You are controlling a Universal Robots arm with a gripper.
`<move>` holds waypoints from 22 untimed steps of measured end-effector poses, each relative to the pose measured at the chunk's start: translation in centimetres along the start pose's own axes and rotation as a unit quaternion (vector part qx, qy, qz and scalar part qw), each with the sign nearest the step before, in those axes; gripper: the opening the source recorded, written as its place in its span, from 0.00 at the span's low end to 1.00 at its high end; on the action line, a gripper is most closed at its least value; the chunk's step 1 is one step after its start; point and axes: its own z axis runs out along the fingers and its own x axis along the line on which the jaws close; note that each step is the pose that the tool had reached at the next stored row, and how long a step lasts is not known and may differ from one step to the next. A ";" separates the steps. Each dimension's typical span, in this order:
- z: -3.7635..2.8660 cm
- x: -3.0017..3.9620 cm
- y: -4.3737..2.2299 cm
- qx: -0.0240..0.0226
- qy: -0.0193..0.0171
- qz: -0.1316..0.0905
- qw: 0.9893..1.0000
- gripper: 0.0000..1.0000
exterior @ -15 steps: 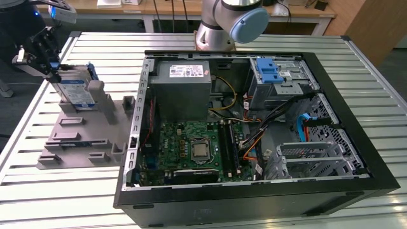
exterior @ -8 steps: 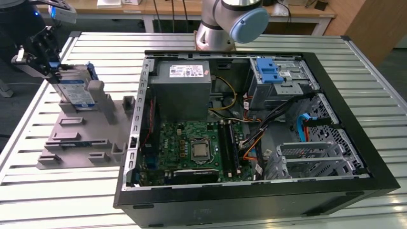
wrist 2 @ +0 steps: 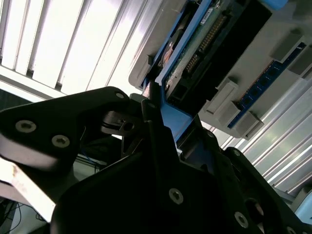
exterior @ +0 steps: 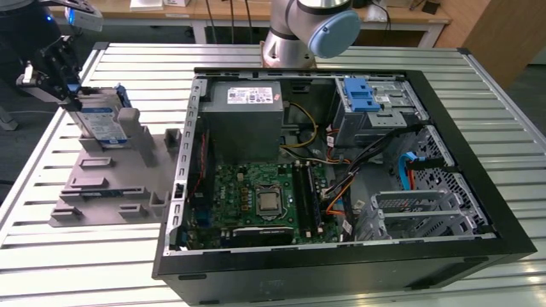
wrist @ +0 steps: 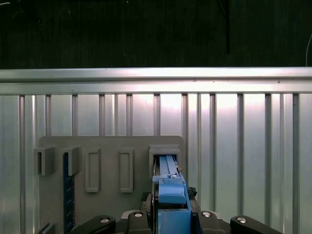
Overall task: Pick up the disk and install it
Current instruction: 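Pick up the disk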
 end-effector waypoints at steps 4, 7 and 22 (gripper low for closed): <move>0.00 0.00 0.00 0.000 0.000 0.000 1.000 0.36; -0.06 0.00 0.00 0.000 0.000 0.000 1.000 0.36; -0.85 0.01 -0.01 0.000 0.000 0.000 1.000 0.36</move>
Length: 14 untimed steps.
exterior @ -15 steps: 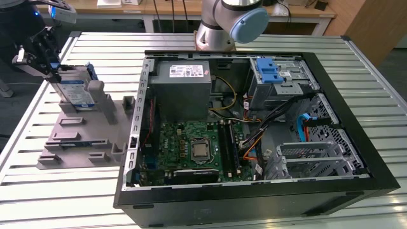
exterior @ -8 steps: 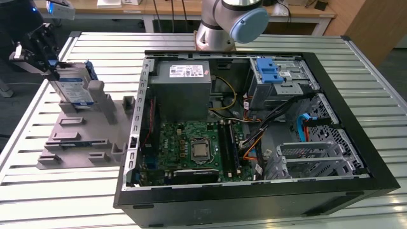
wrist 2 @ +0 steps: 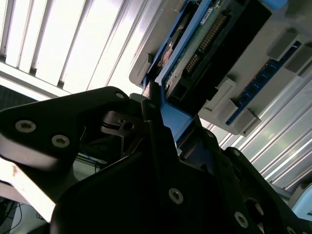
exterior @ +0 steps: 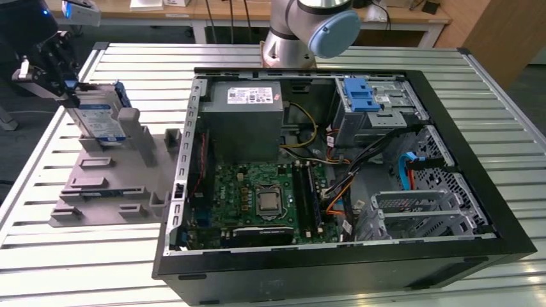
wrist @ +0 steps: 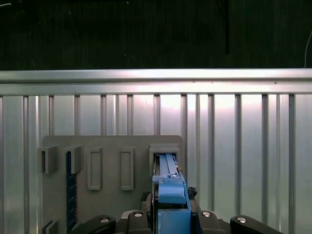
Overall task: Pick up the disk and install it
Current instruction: 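Pick up the disk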
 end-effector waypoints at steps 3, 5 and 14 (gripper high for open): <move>-0.02 0.00 0.00 0.000 0.000 0.000 1.000 0.36; -0.07 0.00 0.00 0.000 0.000 0.000 1.000 0.36; -0.89 0.01 -0.01 0.000 0.000 0.000 1.000 0.36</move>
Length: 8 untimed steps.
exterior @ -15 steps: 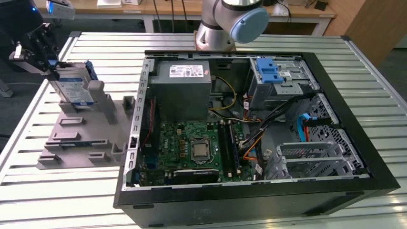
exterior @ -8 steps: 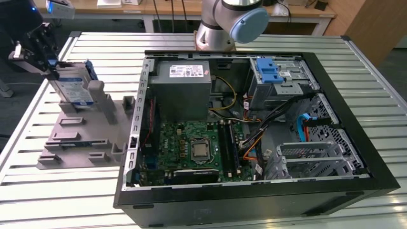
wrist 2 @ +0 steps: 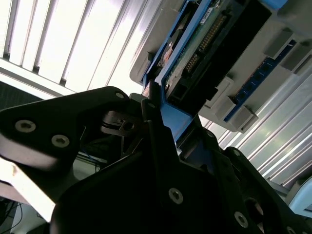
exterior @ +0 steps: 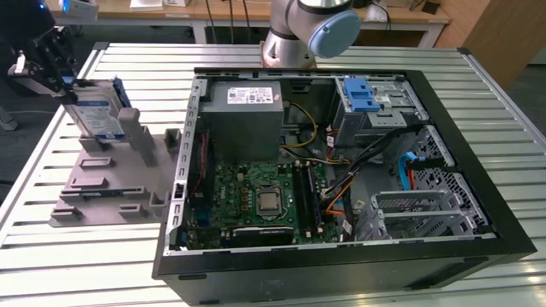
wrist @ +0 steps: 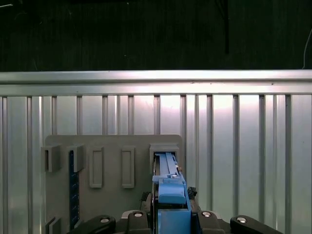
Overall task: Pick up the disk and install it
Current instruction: 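Pick up the disk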
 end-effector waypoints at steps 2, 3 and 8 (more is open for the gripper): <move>-0.21 0.00 0.00 0.000 0.000 0.000 1.000 0.36; -0.32 0.00 0.00 0.000 0.000 0.000 1.000 0.36; -0.89 0.01 -0.01 0.000 0.000 0.000 1.000 0.36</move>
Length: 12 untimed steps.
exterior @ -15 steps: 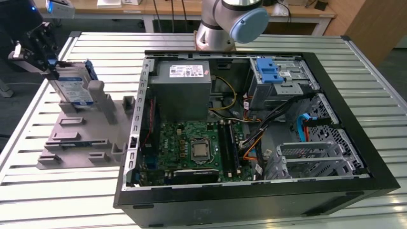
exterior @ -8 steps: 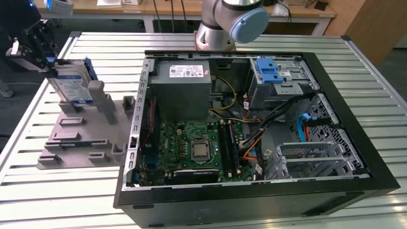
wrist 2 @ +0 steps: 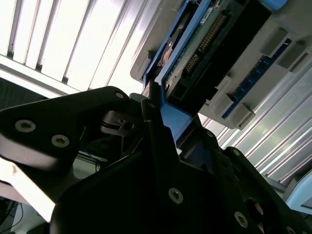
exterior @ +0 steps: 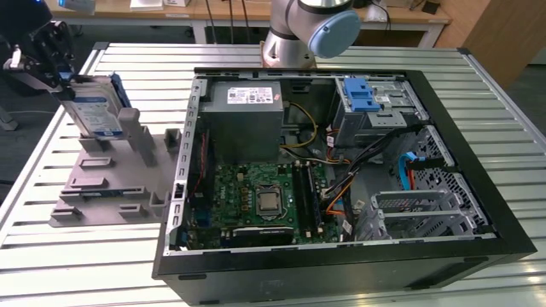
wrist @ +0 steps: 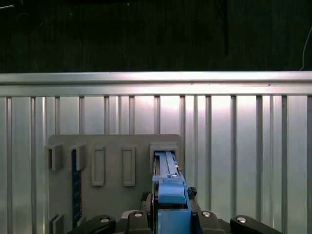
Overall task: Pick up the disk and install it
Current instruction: 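Pick up the disk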
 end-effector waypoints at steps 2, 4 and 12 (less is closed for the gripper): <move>-0.23 0.00 0.00 0.000 0.000 0.000 1.000 0.36; -0.42 0.01 -0.01 0.000 0.000 0.000 1.000 0.36; -1.12 0.01 -0.02 0.000 0.000 0.000 1.000 0.36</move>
